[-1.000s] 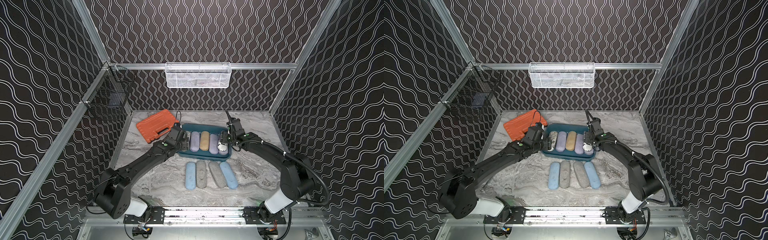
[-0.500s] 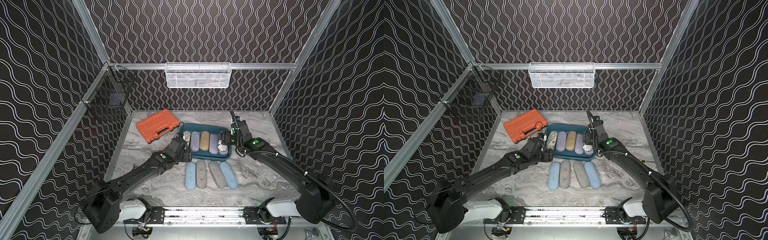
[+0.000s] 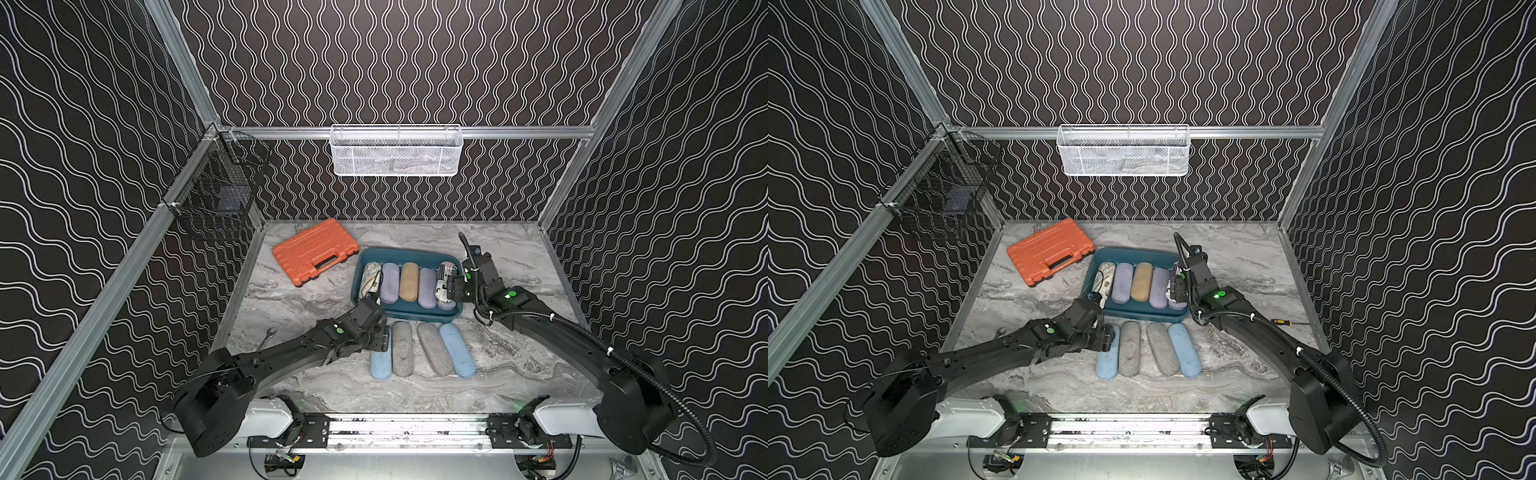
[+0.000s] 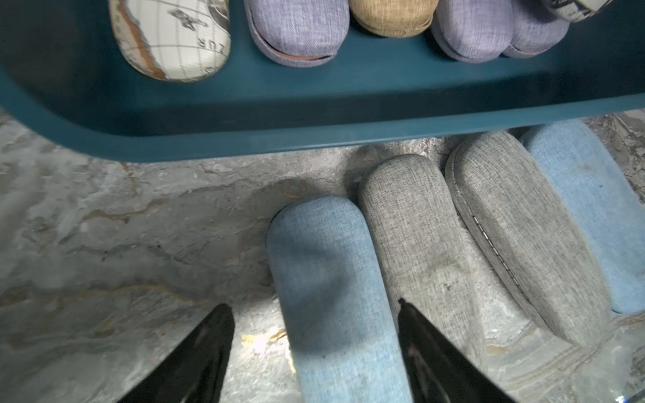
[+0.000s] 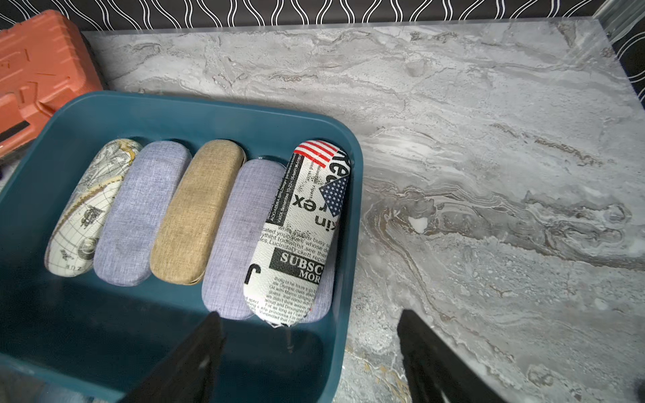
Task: Put the glasses cases into the storage boxes
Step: Pick up the glasses case at the center of the board.
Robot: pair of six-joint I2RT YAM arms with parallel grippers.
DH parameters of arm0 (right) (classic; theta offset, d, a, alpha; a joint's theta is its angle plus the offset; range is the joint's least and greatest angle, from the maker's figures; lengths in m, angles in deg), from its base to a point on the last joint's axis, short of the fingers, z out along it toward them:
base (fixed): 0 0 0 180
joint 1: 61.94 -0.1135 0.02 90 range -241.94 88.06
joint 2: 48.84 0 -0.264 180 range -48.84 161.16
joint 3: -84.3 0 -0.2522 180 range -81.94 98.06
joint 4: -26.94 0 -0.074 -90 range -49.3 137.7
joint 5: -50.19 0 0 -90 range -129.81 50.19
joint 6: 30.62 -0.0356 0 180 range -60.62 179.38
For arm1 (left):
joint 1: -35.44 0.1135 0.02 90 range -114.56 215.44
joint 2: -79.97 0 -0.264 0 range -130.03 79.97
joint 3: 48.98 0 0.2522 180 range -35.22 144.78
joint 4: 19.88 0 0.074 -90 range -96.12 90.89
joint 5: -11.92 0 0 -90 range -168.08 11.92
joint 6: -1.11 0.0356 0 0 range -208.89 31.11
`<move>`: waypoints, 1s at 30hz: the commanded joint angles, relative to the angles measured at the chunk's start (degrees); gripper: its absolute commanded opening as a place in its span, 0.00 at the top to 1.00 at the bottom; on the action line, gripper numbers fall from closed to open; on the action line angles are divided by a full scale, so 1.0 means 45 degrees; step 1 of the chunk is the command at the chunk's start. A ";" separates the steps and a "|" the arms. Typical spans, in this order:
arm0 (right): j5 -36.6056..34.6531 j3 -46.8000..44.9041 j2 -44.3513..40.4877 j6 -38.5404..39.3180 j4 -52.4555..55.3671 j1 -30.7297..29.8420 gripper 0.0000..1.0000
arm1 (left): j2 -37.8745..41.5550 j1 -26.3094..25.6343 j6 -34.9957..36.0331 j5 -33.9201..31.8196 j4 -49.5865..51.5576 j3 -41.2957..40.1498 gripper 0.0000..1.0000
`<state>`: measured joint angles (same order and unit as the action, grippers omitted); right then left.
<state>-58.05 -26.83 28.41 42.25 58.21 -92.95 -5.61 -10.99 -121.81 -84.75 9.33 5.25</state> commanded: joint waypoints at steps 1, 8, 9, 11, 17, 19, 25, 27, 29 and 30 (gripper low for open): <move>0.0122 -0.0072 0.0091 -0.0004 -0.0528 0.0010 0.19 | -0.0449 -0.0058 -0.0260 0.0405 -0.0843 0.0030 0.22; 0.0132 -0.0099 0.0425 0.0124 -0.0651 0.0015 0.18 | -0.1637 -0.0179 -0.0489 0.0483 -0.0970 0.0213 0.22; 0.0126 -0.0099 0.0447 0.0135 -0.0651 0.0015 0.18 | -0.1764 -0.0191 -0.0504 0.0487 -0.0990 0.0230 0.22; 0.0118 -0.0118 0.0486 0.0134 -0.0669 0.0003 0.18 | -0.1913 -0.0221 -0.0549 0.0483 -0.1015 0.0301 0.22; 0.0035 -0.0343 0.0508 0.0100 -0.0865 0.0039 0.18 | -0.2249 -0.0245 -0.0632 0.0439 -0.0957 0.0294 0.25; 0.0054 -0.0352 0.0536 0.0095 -0.0846 0.0031 0.18 | -0.2236 -0.0262 -0.0650 0.0395 -0.0917 0.0266 0.28; 0.0024 -0.0412 0.0547 0.0076 -0.0886 0.0074 0.18 | -0.1793 -0.0340 -0.0703 0.0105 -0.0507 0.0272 0.38; 0.0037 -0.0421 0.0510 0.0075 -0.0900 0.0078 0.18 | -0.1409 -0.0386 -0.0700 -0.0055 -0.0134 0.0336 0.38; -0.0018 -0.0437 0.0470 0.0075 -0.0919 0.0081 0.18 | -0.0903 -0.0420 -0.0656 -0.0194 0.0333 0.0450 0.38; -0.0062 -0.0431 0.0469 0.0075 -0.0922 0.0083 0.18 | -0.0685 -0.0423 -0.0635 -0.0267 0.0618 0.0531 0.39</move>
<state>-57.57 -28.64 30.79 42.47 55.81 -92.57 -10.29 -12.74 -124.72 -84.27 10.09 6.56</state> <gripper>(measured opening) 0.823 0.639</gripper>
